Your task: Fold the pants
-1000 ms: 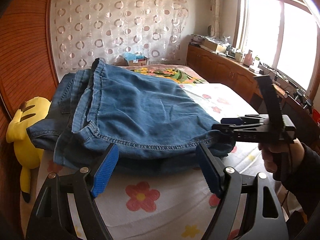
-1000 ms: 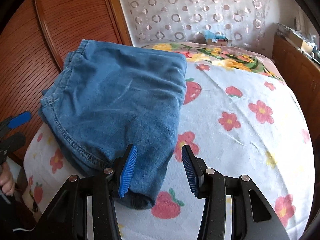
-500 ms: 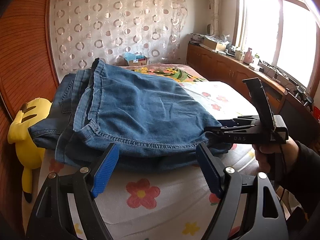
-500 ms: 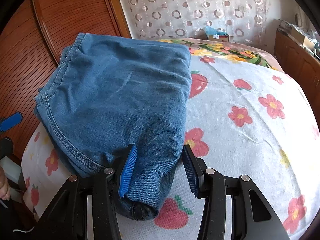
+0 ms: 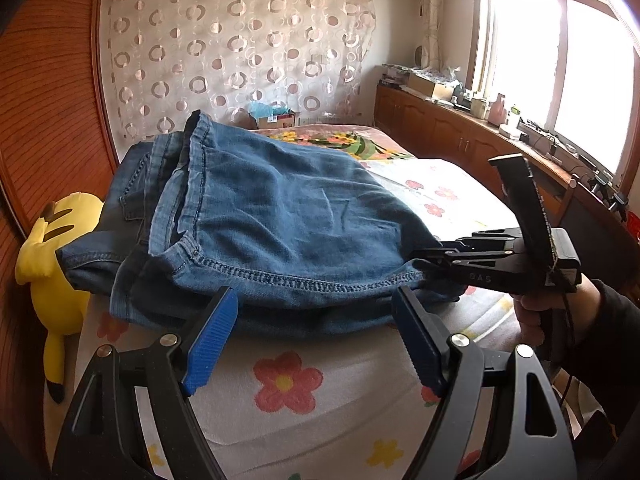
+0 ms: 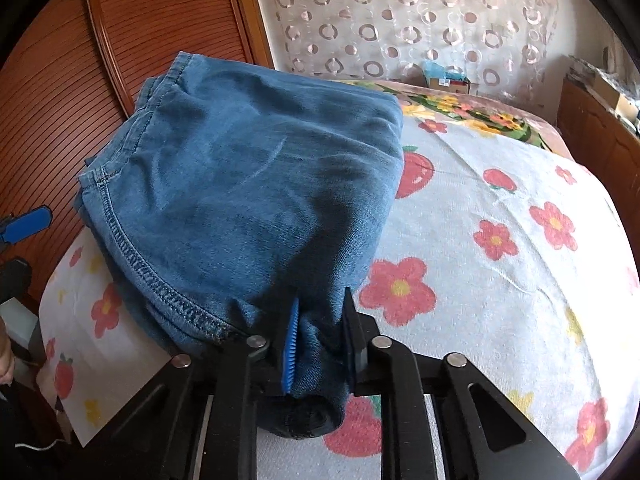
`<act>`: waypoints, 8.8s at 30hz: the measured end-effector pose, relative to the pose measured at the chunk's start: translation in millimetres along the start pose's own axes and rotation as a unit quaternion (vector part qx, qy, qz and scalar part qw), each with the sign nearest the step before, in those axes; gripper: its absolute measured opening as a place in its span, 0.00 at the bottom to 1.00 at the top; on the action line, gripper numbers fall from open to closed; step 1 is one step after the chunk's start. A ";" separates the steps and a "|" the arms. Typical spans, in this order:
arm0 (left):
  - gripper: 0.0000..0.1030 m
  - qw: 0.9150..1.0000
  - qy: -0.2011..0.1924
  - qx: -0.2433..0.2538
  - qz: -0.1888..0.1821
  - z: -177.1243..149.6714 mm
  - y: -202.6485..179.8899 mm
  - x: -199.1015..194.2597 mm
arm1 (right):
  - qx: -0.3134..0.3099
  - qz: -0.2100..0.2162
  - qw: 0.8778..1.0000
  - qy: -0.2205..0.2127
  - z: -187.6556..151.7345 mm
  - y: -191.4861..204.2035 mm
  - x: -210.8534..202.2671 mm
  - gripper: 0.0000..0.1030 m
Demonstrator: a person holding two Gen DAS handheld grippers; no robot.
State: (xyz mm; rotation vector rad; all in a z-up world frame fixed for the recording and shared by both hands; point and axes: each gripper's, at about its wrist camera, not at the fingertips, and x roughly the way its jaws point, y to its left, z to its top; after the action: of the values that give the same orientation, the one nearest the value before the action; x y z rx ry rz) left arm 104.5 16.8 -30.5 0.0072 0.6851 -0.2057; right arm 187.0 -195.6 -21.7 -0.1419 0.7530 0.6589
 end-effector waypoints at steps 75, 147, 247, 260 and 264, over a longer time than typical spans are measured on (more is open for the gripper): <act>0.78 0.987 0.078 0.128 -0.061 15.6 -174.8 96.0 | 0.106 -0.109 0.986 -0.063 -123.9 -134.3 -123.2 0.57; 0.78 0.997 -0.016 -0.070 0.022 -3.9 18.6 -17.0 | -0.069 0.140 0.987 -0.049 -15.5 24.0 -77.5 0.09; 0.06 0.999 0.047 -0.001 0.002 34.5 -0.5 84.2 | -0.027 0.009 0.997 -0.071 25.3 -58.7 -61.8 0.47; 0.38 0.999 0.035 0.007 0.018 36.8 -11.6 74.1 | -0.017 -0.009 0.999 -0.040 32.5 -87.9 -37.3 0.47; 0.64 1.000 0.023 0.002 0.013 44.6 -7.2 71.3 | -0.018 -0.001 0.998 -0.054 43.7 -91.0 -38.9 0.48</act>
State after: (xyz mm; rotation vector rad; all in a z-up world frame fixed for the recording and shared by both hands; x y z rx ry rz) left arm 184.9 -6.9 -40.3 0.0244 0.7299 -0.1825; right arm 246.4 -272.2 26.6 -0.1389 0.6383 0.6738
